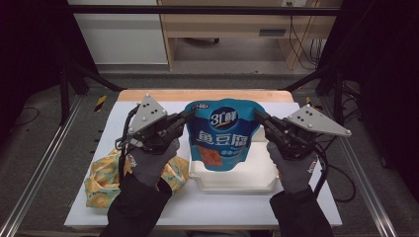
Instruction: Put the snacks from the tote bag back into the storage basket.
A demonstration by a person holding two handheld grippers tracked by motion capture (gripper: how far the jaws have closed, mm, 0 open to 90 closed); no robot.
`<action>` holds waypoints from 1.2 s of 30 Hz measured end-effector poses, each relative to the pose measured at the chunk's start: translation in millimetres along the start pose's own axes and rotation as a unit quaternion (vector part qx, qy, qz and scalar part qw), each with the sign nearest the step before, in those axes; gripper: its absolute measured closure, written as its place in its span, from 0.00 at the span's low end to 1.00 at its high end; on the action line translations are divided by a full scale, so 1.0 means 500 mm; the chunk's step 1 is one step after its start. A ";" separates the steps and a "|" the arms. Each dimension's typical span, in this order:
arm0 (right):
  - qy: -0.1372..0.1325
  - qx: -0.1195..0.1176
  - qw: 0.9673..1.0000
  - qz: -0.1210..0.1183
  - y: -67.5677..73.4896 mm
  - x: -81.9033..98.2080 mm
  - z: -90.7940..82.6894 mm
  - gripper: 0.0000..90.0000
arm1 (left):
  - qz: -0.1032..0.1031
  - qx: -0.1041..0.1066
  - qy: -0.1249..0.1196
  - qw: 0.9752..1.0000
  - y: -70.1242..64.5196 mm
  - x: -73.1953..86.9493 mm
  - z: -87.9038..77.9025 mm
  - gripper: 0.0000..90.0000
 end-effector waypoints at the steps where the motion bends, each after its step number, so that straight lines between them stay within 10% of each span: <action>1: 0.000 0.002 1.000 0.002 -0.003 0.004 -0.001 1.00 | 0.002 0.001 0.001 1.000 -0.002 0.003 0.003 1.00; 36: 0.046 -0.001 0.999 0.025 -0.016 0.130 0.033 1.00 | -0.005 0.009 0.047 0.999 0.009 0.127 0.038 1.00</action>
Point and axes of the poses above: each handheld gripper's, and its own axes: z roughly forward along the jaws, x roughly out of its underside, y roughly to its left, the point moved 9 cm from there along z, roughly forward along the jaws, and after that the axes turned 2 degrees about -x, right-handed, at the moved point
